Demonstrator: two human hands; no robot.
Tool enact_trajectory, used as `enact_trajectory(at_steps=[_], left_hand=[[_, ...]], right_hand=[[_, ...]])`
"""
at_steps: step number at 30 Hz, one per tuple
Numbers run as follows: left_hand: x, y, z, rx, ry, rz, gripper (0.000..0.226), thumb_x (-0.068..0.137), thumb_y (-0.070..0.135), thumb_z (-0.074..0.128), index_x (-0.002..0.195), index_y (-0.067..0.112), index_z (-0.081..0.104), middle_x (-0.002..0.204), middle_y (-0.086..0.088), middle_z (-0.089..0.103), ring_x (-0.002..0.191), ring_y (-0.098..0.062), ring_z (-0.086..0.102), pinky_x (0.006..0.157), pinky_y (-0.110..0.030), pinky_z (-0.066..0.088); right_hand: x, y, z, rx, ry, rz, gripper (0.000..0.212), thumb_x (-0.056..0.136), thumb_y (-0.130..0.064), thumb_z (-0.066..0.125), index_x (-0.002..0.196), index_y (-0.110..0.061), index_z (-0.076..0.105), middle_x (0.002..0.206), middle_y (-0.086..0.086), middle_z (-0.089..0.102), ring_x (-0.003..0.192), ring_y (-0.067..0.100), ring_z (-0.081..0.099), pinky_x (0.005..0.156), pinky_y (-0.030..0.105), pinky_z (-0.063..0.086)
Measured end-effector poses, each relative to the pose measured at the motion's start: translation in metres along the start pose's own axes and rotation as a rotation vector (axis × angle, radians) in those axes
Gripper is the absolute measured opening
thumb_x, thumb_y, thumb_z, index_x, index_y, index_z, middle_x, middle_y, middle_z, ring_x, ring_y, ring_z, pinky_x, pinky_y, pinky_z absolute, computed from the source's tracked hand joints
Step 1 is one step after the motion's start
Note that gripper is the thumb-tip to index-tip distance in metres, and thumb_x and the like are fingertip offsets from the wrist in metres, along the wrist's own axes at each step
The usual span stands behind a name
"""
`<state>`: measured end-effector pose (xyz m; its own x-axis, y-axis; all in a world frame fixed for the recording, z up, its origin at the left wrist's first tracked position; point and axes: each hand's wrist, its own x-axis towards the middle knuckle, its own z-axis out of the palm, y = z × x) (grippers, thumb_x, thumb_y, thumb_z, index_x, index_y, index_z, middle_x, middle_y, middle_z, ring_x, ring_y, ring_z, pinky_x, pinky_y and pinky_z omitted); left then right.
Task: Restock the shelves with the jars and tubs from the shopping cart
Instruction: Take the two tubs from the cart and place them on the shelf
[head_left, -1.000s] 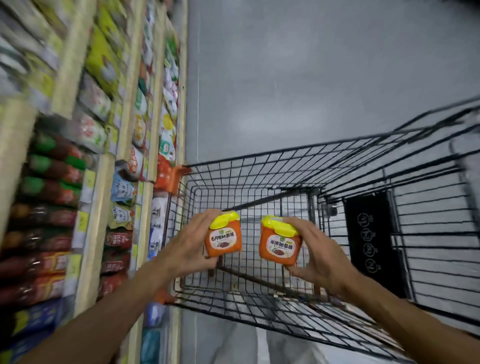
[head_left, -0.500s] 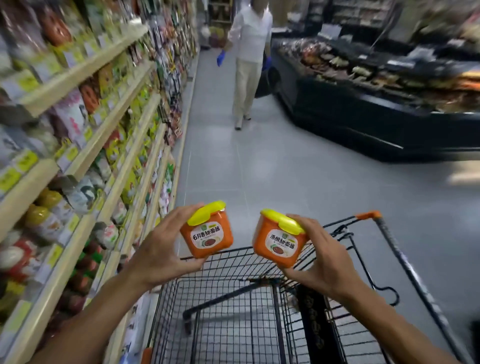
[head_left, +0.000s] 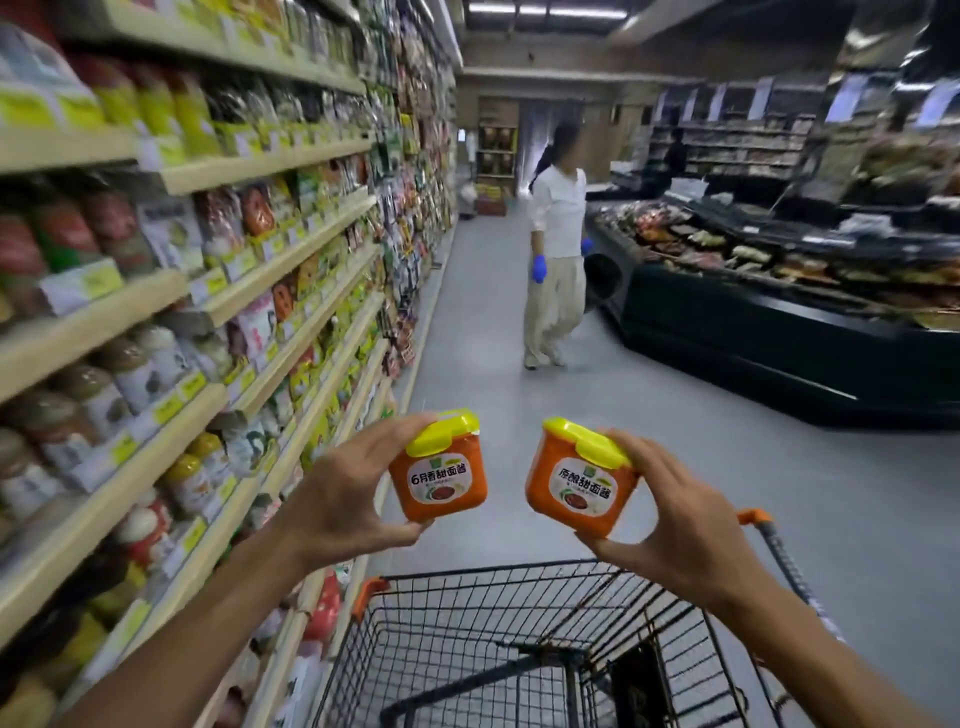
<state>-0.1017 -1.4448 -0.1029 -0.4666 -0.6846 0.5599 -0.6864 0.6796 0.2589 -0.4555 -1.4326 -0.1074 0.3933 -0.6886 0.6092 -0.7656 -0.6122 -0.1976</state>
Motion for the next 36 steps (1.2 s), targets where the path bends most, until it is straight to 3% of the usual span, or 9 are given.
enact_trajectory(at_steps=[8, 13, 17, 21, 25, 27, 31, 36], left_hand=[[-0.043, 0.082, -0.049, 0.269, 0.055, -0.148, 0.102, 0.065, 0.04, 0.086, 0.152, 0.018, 0.037, 0.149, 0.0, 0.05, 0.134, -0.016, 0.053, 0.102, -0.035, 0.052], [-0.109, 0.149, -0.085, 0.476, 0.084, -0.352, 0.103, 0.069, 0.048, 0.084, 0.154, 0.021, 0.032, 0.155, 0.003, 0.043, 0.138, -0.017, 0.049, 0.103, -0.039, 0.052], [-0.166, 0.215, -0.117, 0.664, 0.086, -0.526, 0.101, 0.069, 0.048, 0.083, 0.153, 0.016, 0.035, 0.152, -0.003, 0.047, 0.134, -0.02, 0.052, 0.1, -0.042, 0.054], [-0.218, 0.29, -0.147, 0.8, 0.109, -0.668, 0.097, 0.073, 0.053, 0.076, 0.153, 0.017, 0.033, 0.153, -0.003, 0.046, 0.137, -0.019, 0.049, 0.104, -0.042, 0.051], [-0.265, 0.37, -0.17, 0.917, 0.116, -0.8, 0.102, 0.071, 0.047, 0.084, 0.154, 0.016, 0.033, 0.155, -0.002, 0.043, 0.14, -0.018, 0.047, 0.107, -0.042, 0.047], [-0.287, 0.413, -0.177, 0.963, 0.136, -0.859, 0.1, 0.072, 0.048, 0.082, 0.154, 0.017, 0.033, 0.155, -0.001, 0.043, 0.139, -0.018, 0.047, 0.107, -0.042, 0.048], [-0.333, 0.51, -0.181, 1.066, 0.164, -0.985, 0.103, 0.069, 0.045, 0.083, 0.154, 0.021, 0.031, 0.155, 0.0, 0.044, 0.137, -0.018, 0.049, 0.104, -0.041, 0.051], [-0.392, 0.638, -0.181, 1.165, 0.149, -1.119, 0.107, 0.066, 0.044, 0.089, 0.154, 0.018, 0.033, 0.154, -0.001, 0.044, 0.138, -0.019, 0.049, 0.104, -0.04, 0.051]], right_hand=[[0.017, -0.005, -0.015, 0.129, -0.008, -0.209, 0.101, 0.06, -0.046, 0.093, 0.145, -0.015, 0.048, 0.13, 0.004, 0.065, 0.102, 0.019, 0.068, 0.08, 0.02, 0.05], [0.034, -0.04, 0.0, 0.305, -0.014, -0.418, 0.105, 0.058, -0.045, 0.096, 0.145, -0.015, 0.047, 0.133, 0.008, 0.064, 0.105, 0.028, 0.07, 0.074, 0.036, 0.061], [0.038, -0.093, 0.011, 0.458, -0.068, -0.576, 0.11, 0.055, -0.044, 0.097, 0.148, -0.017, 0.045, 0.14, 0.007, 0.06, 0.112, 0.031, 0.068, 0.075, 0.041, 0.061], [0.028, -0.159, 0.011, 0.62, -0.077, -0.721, 0.1, 0.066, -0.056, 0.088, 0.147, -0.014, 0.047, 0.142, 0.003, 0.057, 0.116, 0.025, 0.064, 0.078, 0.034, 0.057], [0.004, -0.223, 0.0, 0.733, -0.063, -0.872, 0.101, 0.067, -0.056, 0.088, 0.147, -0.013, 0.046, 0.14, 0.008, 0.06, 0.114, 0.027, 0.066, 0.078, 0.036, 0.059], [-0.013, -0.254, -0.011, 0.785, -0.064, -0.932, 0.099, 0.066, -0.054, 0.084, 0.146, -0.009, 0.048, 0.14, 0.01, 0.06, 0.116, 0.026, 0.065, 0.076, 0.038, 0.061], [-0.06, -0.312, -0.036, 0.899, -0.087, -1.055, 0.095, 0.073, -0.063, 0.071, 0.148, -0.01, 0.046, 0.144, 0.008, 0.057, 0.125, 0.022, 0.057, 0.087, 0.039, 0.059], [-0.143, -0.387, -0.085, 1.005, -0.111, -1.193, 0.097, 0.072, -0.062, 0.072, 0.15, -0.012, 0.043, 0.146, 0.007, 0.056, 0.127, 0.026, 0.06, 0.091, 0.044, 0.061]])
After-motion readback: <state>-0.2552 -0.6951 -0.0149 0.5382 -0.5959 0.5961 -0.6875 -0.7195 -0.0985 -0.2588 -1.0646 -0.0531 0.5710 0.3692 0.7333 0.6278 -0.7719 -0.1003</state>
